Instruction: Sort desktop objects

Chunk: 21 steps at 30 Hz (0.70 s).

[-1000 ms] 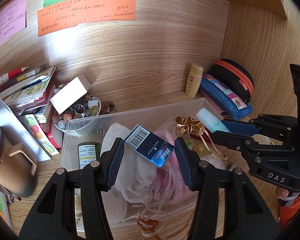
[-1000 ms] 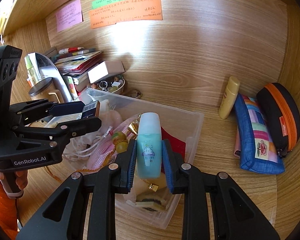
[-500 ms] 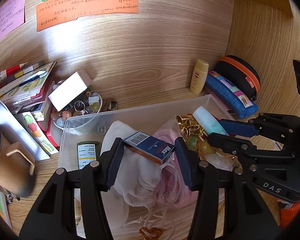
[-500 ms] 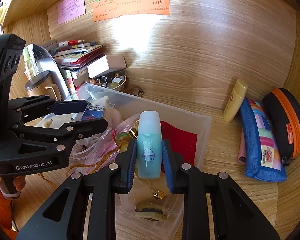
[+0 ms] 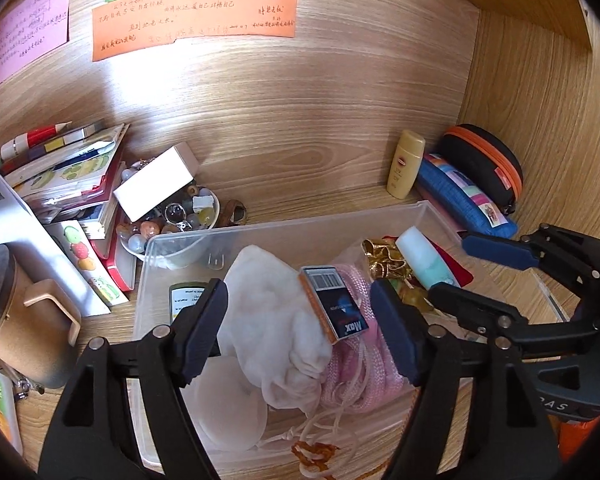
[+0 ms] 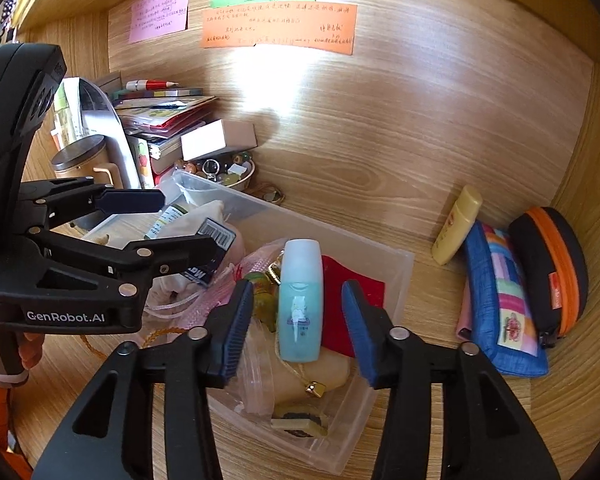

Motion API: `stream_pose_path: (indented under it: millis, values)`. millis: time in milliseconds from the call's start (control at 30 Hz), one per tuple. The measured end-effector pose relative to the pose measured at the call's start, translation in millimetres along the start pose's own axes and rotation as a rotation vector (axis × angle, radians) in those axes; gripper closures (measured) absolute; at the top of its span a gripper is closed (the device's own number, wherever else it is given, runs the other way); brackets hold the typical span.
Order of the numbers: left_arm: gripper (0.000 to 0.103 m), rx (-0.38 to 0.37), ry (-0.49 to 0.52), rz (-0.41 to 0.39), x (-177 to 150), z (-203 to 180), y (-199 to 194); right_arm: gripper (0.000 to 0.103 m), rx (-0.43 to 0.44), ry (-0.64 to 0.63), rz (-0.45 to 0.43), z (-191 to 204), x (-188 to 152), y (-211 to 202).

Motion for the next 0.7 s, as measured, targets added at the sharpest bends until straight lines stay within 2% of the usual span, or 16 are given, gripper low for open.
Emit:
stream_pose_path:
  millis: [100,167,267,433,500,567,700]
  values:
    - [0.025,0.012,-0.005,-0.003,1,5,-2,0.044,-0.018,-0.002,-0.012,-2,2,-5]
    - [0.016,0.027,-0.009,-0.010,2,9,-4,0.035,-0.039,-0.005,-0.023,-3,4,-9]
    - [0.011,0.046,-0.006,-0.025,4,14,-10,0.024,-0.070,-0.005,-0.036,-6,6,-15]
    - [0.007,0.099,-0.010,-0.039,7,19,-22,0.021,-0.082,0.027,-0.035,-12,5,-23]
    - [0.007,0.122,-0.011,-0.050,8,21,-28,0.016,-0.090,0.044,-0.029,-15,4,-26]
    - [0.006,0.129,-0.018,-0.058,8,22,-35,0.006,-0.097,0.064,-0.037,-18,3,-32]
    - [0.005,0.120,-0.055,-0.089,7,21,-51,0.000,-0.103,0.090,-0.064,-21,5,-50]
Point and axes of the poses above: each gripper's, at about its wrist camera, not at the fingertips, and y roughly the way its jaws point, z to its left, x to its top, the point moved 10 cm from there along y, roughly the way its jaws point, and after that the axes turned 8 degrees about -z, right-handed, at the moved point
